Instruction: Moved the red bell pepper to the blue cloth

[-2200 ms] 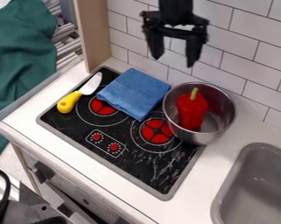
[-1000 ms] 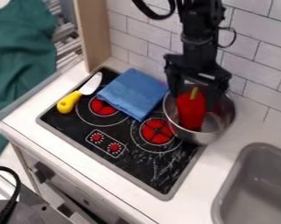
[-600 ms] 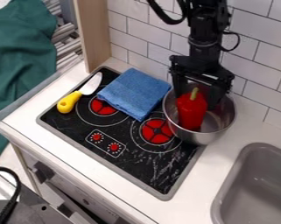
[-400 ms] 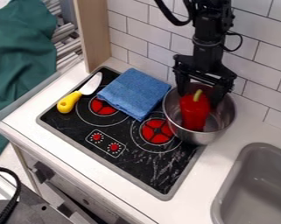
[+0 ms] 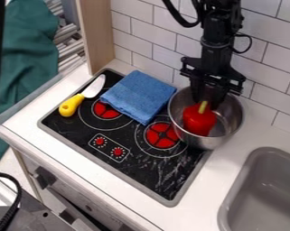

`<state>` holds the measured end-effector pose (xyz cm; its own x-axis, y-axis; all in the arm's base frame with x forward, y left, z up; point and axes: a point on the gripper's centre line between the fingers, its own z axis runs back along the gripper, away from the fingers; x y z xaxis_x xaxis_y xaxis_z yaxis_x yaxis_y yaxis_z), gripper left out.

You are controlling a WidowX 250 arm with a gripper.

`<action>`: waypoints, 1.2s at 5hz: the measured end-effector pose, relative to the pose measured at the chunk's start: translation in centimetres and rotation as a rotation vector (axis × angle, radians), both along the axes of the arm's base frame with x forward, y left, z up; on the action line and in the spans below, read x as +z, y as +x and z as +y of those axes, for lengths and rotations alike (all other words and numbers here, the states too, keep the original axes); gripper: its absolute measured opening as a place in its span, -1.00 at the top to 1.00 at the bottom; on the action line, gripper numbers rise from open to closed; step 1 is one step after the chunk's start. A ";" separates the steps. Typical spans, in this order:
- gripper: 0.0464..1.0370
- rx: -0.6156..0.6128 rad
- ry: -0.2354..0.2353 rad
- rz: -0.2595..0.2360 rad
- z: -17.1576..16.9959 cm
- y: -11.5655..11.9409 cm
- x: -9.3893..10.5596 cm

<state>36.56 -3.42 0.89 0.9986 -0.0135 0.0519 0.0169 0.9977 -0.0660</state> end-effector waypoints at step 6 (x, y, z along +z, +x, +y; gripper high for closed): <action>-0.96 -0.034 -0.039 -0.062 0.6 -1.4 2.2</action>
<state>35.17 -2.80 3.14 0.9924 -0.0444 0.1148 0.0563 0.9931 -0.1030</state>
